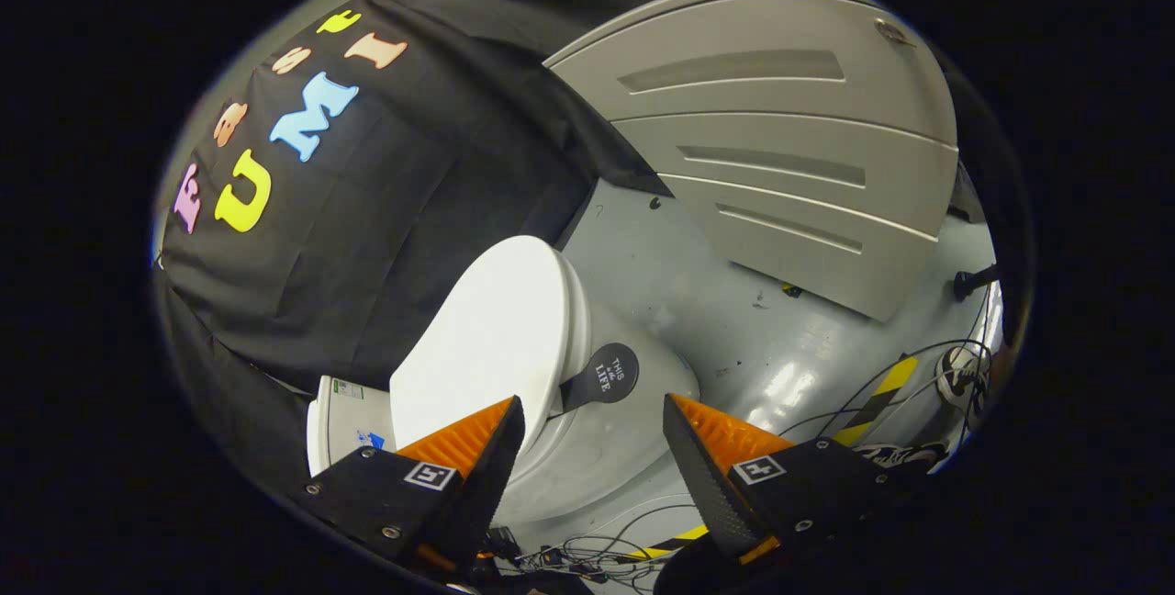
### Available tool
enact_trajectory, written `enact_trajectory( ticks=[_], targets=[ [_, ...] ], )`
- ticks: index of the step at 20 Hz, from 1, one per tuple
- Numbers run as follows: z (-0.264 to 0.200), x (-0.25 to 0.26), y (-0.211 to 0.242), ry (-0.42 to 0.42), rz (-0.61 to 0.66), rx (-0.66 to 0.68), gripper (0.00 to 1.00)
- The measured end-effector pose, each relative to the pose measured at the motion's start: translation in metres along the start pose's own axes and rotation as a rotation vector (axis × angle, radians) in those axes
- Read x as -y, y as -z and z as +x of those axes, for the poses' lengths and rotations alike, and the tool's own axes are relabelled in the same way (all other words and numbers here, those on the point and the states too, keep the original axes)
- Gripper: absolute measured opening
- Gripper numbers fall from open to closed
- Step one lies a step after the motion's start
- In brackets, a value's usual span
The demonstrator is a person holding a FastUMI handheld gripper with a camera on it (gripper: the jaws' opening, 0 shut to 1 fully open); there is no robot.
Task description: Open the toilet lid.
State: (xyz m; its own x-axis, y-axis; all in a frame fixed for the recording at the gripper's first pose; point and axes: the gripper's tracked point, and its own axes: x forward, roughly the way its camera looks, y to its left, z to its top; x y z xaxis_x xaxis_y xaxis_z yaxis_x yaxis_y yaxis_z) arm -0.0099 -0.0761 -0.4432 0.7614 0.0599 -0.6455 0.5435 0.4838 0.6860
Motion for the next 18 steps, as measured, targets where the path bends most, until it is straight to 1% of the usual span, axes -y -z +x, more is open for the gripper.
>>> enact_trajectory(
  ticks=[3, 5, 7, 9, 13, 14, 15, 16, 17, 18],
  targets=[
    [0.016, 0.008, -0.001, -0.006, 0.069, -0.015, 0.94],
    [0.023, 0.013, 0.002, -0.015, 0.089, -0.026, 0.93],
    [0.030, 0.017, 0.004, -0.025, 0.100, -0.031, 0.91],
    [0.038, 0.011, 0.001, -0.060, 0.129, -0.027, 0.87],
    [0.049, 0.010, 0.003, -0.103, 0.151, -0.043, 0.74],
    [0.051, 0.010, 0.002, -0.112, 0.166, -0.043, 0.69],
    [0.053, 0.009, 0.001, -0.131, 0.179, -0.044, 0.66],
    [0.052, 0.007, 0.003, -0.152, 0.187, -0.048, 0.60],
    [0.053, 0.004, 0.003, -0.170, 0.195, -0.049, 0.56],
    [0.056, 0.003, 0.003, -0.186, 0.200, -0.053, 0.47]
  ],
)
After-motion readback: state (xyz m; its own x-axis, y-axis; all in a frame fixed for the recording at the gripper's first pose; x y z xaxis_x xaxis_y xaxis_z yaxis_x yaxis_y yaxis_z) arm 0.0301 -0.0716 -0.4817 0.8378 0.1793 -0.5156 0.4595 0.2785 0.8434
